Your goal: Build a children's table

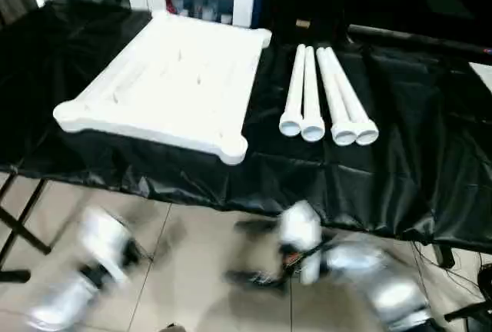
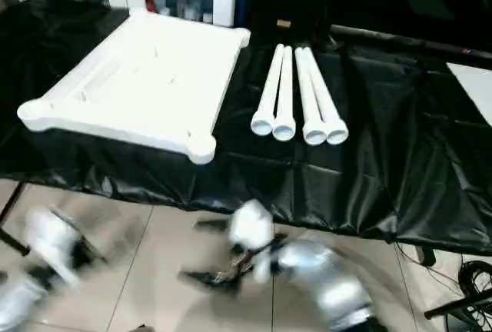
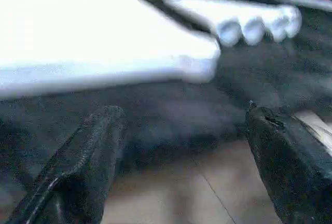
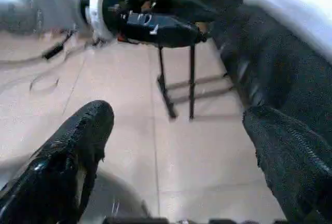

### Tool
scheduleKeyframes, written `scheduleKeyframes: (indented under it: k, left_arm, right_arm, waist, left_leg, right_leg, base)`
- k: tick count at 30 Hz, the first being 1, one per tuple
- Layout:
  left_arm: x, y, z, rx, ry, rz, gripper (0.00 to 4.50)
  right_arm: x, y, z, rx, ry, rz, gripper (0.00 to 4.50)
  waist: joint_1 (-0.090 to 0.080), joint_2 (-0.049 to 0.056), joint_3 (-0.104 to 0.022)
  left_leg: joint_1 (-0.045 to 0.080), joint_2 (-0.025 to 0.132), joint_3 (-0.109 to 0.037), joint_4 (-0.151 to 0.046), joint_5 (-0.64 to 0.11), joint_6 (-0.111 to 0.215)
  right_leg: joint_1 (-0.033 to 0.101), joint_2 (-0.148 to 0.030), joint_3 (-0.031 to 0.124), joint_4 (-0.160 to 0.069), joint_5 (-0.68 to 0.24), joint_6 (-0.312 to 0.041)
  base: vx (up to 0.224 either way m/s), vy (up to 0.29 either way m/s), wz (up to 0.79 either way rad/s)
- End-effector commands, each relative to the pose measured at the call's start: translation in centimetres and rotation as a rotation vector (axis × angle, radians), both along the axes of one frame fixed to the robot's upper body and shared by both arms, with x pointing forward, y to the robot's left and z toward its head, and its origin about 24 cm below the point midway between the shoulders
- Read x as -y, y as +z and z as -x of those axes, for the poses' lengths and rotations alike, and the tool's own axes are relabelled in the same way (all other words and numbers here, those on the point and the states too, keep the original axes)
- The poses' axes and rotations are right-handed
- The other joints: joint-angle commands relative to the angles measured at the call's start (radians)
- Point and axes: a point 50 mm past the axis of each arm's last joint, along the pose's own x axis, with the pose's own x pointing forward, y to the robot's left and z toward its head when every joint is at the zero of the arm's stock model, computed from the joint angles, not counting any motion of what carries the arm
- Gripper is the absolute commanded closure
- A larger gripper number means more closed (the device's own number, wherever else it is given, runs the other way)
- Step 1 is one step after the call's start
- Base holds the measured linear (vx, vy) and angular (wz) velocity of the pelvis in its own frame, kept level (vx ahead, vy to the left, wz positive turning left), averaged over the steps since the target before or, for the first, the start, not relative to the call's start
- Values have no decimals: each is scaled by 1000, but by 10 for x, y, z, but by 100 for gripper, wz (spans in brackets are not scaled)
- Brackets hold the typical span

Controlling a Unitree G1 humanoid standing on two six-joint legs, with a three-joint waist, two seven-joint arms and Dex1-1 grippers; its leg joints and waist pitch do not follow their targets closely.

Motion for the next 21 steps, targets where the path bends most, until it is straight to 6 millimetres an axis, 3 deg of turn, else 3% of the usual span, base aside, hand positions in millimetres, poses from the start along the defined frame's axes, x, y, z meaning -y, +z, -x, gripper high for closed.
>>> scheduleKeyframes:
  k: [1, 3, 5, 6, 7, 8, 9, 10, 11, 12, 14, 15, 16, 17, 18, 19, 20, 21]
  left_arm:
    - [2, 25, -18, 119, 141, -22, 39]
    - [-1, 42, -34, 214, 313, -58, 39]
    - [6, 60, -43, 271, 355, -61, 39]
    - [11, 67, -45, 279, 350, -68, 39]
    - [15, 71, -49, 261, 341, -94, 39]
    - [17, 73, -51, 247, 338, -113, 39]
    - [19, 79, -52, 257, 339, -109, 39]
    - [20, 83, -53, 264, 341, -105, 39]
    - [22, 86, -53, 245, 347, -73, 39]
    - [27, 87, -54, 214, 348, -37, 39]
    - [30, 86, -56, 196, 359, -17, 39]
    - [30, 80, -60, 145, 416, 28, 39]
    - [30, 80, -60, 145, 416, 28, 39]
    - [28, 76, -65, 129, 451, 14, 39]
    - [27, 75, -69, 138, 478, 12, 39]
    - [27, 74, -72, 138, 484, 12, 39]
    - [29, 75, -87, 146, 500, 28, 39]
    - [32, 74, -96, 128, 479, 60, 39]
  right_arm:
    - [8, 33, -17, 24, -108, -97, 0]
    - [16, 51, -27, 29, -208, -144, 0]
    - [26, 64, -35, 58, -381, -158, 0]
    - [30, 67, -36, 75, -457, -155, 0]
    - [33, 66, -37, 78, -531, -137, 0]
    - [34, 65, -37, 77, -572, -124, 0]
    - [33, 62, -36, 60, -582, -112, 0]
    - [31, 60, -36, 48, -584, -104, 0]
    - [31, 54, -37, 35, -635, -56, 0]
    - [30, 42, -40, 23, -735, 43, 0]
    - [32, 35, -44, -3, -811, 77, 0]
    - [34, 31, -47, -28, -858, 76, 0]
    - [34, 31, -47, -28, -858, 76, 0]
    - [35, 30, -49, -31, -892, 67, 0]
    - [36, 29, -50, -43, -926, 63, 0]
    - [37, 29, -51, -42, -933, 61, 0]
    - [42, 30, -56, -40, -987, 54, 0]
    - [44, 31, -60, -45, -997, 37, 0]
  waist:
    - [-1, 17, -42]
    - [1, 13, -46]
    - [7, 10, -50]
    - [10, 19, -50]
    - [7, 23, -59]
    - [10, 26, -55]
    - [8, 37, -57]
    - [9, 31, -56]
    - [7, 50, -64]
    - [12, 78, -54]
    - [6, 49, -51]
    - [8, 44, -45]
    - [10, 54, -42]
    - [15, 59, -40]
    - [15, 53, -41]
    - [17, 59, -43]
    - [16, 74, -45]
    - [16, 64, -60]
  left_leg:
    - [4, 88, -41, -81, -113, 46]
    - [9, 88, -42, -78, -68, 41]
    - [3, 83, -44, -73, -39, 36]
    - [5, 84, -45, -75, -34, 24]
    - [6, 77, -42, -68, -7, 8]
    - [7, 76, -44, -70, -9, 1]
    - [6, 71, -44, -69, -33, -10]
    - [4, 70, -45, -70, -48, -8]
    - [1, 67, -46, -62, -58, -21]
    - [0, 69, -51, -69, -79, -34]
    - [8, 61, -43, -73, -213, -36]
    - [12, 57, -38, -75, -268, -23]
    - [17, 57, -36, -75, -290, -19]
    - [30, 48, -28, -70, -325, -3]
    - [23, 46, -29, -76, -302, 14]
    - [26, 46, -29, -80, -272, 23]
    - [26, 47, -31, -82, -241, 23]
    - [24, 51, -38, -79, -150, 21]
  right_leg:
    - [24, -110, 88, -62, -9, -184]
    - [24, -110, 86, -59, 35, -183]
    - [30, -114, 85, -54, 65, -168]
    - [29, -114, 84, -52, 73, -163]
    - [28, -107, 83, -50, 135, -158]
    - [26, -109, 82, -48, 139, -162]
    - [28, -104, 80, -51, 144, -166]
    - [30, -104, 79, -52, 132, -166]
    - [35, -102, 80, -49, 155, -176]
    - [28, -104, 78, -47, 133, -185]
    - [40, -101, 76, -66, -54, -185]
    - [44, -105, 80, -84, -236, -171]
    - [45, -105, 78, -91, -312, -165]
    - [44, -98, 77, -116, -428, -141]
    - [55, -91, 75, -119, -446, -121]
    - [55, -88, 73, -120, -420, -99]
    - [51, -87, 75, -116, -373, -90]
    - [51, -87, 77, -95, -209, -86]
  base:
    - [0, 0, 0]
    - [0, 0, 0]
    - [0, 0, 0]
    - [0, 0, 0]
    - [0, 0, 0]
    - [0, 0, 0]
    - [0, 0, 0]
    - [0, 0, 0]
    - [0, 0, 0]
    - [0, 0, 0]
    - [0, 0, 0]
    - [0, 0, 0]
    - [0, 0, 0]
    - [0, 0, 0]
    - [0, 0, 0]
    - [0, 0, 0]
    - [0, 0, 0]
    - [0, 0, 0]
